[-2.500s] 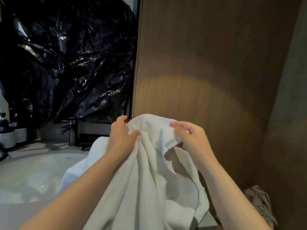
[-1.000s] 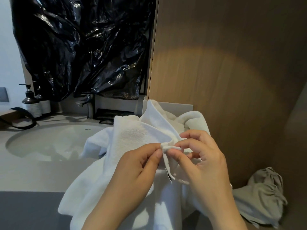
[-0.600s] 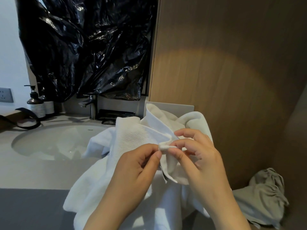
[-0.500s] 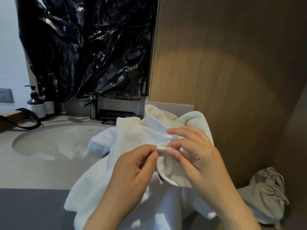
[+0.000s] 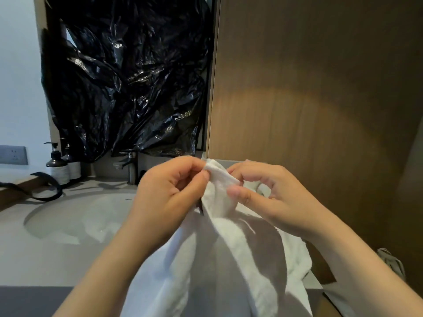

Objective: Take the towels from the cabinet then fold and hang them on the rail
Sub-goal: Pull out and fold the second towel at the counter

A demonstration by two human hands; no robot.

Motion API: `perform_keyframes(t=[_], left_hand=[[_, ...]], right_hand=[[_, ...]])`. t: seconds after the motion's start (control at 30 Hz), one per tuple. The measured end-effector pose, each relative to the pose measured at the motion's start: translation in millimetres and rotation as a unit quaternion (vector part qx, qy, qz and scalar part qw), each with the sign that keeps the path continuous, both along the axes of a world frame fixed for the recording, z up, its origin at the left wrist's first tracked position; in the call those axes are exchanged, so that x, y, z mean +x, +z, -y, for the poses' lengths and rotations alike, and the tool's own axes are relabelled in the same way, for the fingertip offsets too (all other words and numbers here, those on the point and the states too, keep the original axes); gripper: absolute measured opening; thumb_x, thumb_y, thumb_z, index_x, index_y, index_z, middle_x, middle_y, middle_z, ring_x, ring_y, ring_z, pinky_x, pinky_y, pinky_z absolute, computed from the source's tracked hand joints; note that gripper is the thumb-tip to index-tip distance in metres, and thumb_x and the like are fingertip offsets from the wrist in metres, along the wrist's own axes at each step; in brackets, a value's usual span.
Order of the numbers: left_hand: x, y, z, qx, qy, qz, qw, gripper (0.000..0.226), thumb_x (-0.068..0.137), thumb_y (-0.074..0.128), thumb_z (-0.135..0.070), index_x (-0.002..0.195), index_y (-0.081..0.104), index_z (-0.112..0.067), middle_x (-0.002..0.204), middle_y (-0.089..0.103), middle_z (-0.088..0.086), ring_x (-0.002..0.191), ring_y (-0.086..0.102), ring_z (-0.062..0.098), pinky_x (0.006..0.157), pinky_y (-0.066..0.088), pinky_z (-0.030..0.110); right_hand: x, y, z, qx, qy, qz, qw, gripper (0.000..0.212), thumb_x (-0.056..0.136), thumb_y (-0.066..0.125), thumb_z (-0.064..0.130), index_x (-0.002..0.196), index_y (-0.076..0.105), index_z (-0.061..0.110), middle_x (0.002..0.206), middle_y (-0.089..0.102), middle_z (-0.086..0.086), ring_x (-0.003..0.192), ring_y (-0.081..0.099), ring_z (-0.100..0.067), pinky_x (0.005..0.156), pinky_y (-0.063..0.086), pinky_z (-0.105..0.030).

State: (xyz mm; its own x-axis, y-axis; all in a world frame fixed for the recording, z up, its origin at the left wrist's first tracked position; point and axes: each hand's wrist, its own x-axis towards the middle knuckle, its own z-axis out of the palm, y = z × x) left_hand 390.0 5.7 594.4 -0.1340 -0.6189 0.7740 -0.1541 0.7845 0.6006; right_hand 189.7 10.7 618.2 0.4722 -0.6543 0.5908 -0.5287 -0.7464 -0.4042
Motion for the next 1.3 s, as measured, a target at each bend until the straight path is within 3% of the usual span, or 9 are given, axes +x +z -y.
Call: perform_keyframes(t=[0.13, 0.23, 0.33, 0.43, 0.53, 0.63, 0.83, 1.03, 1.3], left_hand=[[6.5, 32.6, 22.0, -0.016, 0.056, -0.010, 0.998, 0.019, 0.094, 0.058, -0.010, 0.086, 0.072, -0.019, 0.064, 0.065, -0.007, 0.055, 0.053, 0.002, 0.053, 0.042, 0.013], [5.3, 40.3, 38.4, 0.001, 0.114, -0.005, 0.994, 0.022, 0.092, 0.055, -0.011, 0.082, 0.072, -0.022, 0.062, 0.062, -0.001, 0.053, 0.048, 0.004, 0.051, 0.039, 0.014], [9.1, 42.5, 52.4, 0.025, 0.167, -0.018, 0.985, 0.023, 0.090, 0.053, -0.015, 0.079, 0.071, -0.023, 0.065, 0.063, -0.002, 0.055, 0.049, 0.002, 0.054, 0.040, 0.018], [15.7, 47.3, 63.6, 0.035, 0.193, -0.050, 0.979, 0.022, 0.089, 0.052, -0.017, 0.080, 0.071, -0.022, 0.076, 0.066, 0.000, 0.062, 0.052, 0.001, 0.063, 0.044, 0.026], [18.2, 50.1, 72.0, 0.036, 0.207, -0.069, 0.975, 0.021, 0.092, 0.052, -0.020, 0.086, 0.071, -0.022, 0.082, 0.067, 0.003, 0.061, 0.050, -0.001, 0.062, 0.044, 0.023], [17.7, 48.4, 76.6, 0.031, 0.223, -0.070, 0.972, 0.021, 0.094, 0.051, -0.022, 0.090, 0.071, -0.020, 0.084, 0.068, 0.001, 0.068, 0.053, 0.002, 0.065, 0.045, 0.024], [19.1, 41.0, 82.0, 0.036, 0.254, -0.063, 0.964, 0.030, 0.093, 0.048, -0.019, 0.088, 0.062, 0.007, 0.087, 0.061, 0.026, 0.067, 0.045, 0.017, 0.064, 0.038, 0.031], [24.8, 37.8, 86.3, 0.026, 0.274, -0.042, 0.961, 0.026, 0.093, 0.048, -0.020, 0.090, 0.065, 0.000, 0.090, 0.066, 0.015, 0.068, 0.048, 0.008, 0.064, 0.040, 0.022], [21.5, 46.9, 86.6, 0.013, 0.279, -0.025, 0.960, 0.028, 0.094, 0.048, -0.021, 0.087, 0.064, 0.001, 0.087, 0.065, 0.018, 0.074, 0.054, 0.027, 0.062, 0.040, 0.027]], right_hand=[[-6.5, 15.8, 8.8, 0.000, 0.004, 0.019, 1.000, 0.043, 0.091, 0.051, 0.056, 0.078, 0.070, 0.019, 0.083, 0.069, 0.004, 0.097, 0.065, -0.016, 0.114, 0.021, -0.015], [-17.9, 21.9, 15.5, -0.002, 0.011, 0.019, 1.000, 0.056, 0.088, 0.050, 0.061, 0.070, 0.066, 0.011, 0.068, 0.061, -0.006, 0.079, 0.066, -0.026, 0.120, 0.025, -0.032], [-29.4, 22.0, 17.2, 0.025, 0.003, -0.001, 1.000, 0.066, 0.086, 0.053, 0.066, 0.067, 0.063, 0.004, 0.064, 0.050, -0.018, 0.067, 0.056, -0.036, 0.089, 0.049, -0.049], [-36.8, 19.6, 14.1, 0.054, 0.008, 0.003, 0.998, 0.063, 0.083, 0.057, 0.068, 0.064, 0.062, 0.008, 0.061, 0.044, -0.014, 0.059, 0.046, -0.033, 0.057, 0.037, -0.030], [-40.1, 12.6, 12.3, 0.083, -0.002, -0.013, 0.996, 0.043, 0.083, 0.057, 0.067, 0.064, 0.066, 0.030, 0.061, 0.048, 0.002, 0.060, 0.046, -0.025, 0.057, 0.035, -0.032], [-39.8, -4.7, 14.8, 0.133, -0.017, -0.022, 0.991, 0.044, 0.083, 0.058, 0.066, 0.081, 0.073, 0.025, 0.083, 0.059, -0.021, 0.076, 0.056, -0.038, 0.067, 0.042, -0.052], [-47.5, -39.9, 19.1, 0.175, -0.054, -0.021, 0.983, 0.053, 0.093, 0.060, 0.045, 0.075, 0.052, -0.004, 0.067, 0.037, -0.006, 0.063, 0.037, -0.015, 0.063, 0.031, -0.027], [-68.5, -35.2, 20.4, 0.045, -0.145, 0.041, 0.988, 0.047, 0.095, 0.059, 0.038, 0.056, 0.037, 0.023, 0.053, 0.032, 0.009, 0.051, 0.032, -0.007, 0.053, 0.026, -0.028], [-88.5, 35.2, 4.0, -0.182, -0.180, 0.003, 0.967, 0.034, 0.089, 0.059, 0.052, 0.057, 0.058, 0.039, 0.054, 0.054, 0.013, 0.054, 0.054, -0.012, 0.049, 0.034, -0.014]])
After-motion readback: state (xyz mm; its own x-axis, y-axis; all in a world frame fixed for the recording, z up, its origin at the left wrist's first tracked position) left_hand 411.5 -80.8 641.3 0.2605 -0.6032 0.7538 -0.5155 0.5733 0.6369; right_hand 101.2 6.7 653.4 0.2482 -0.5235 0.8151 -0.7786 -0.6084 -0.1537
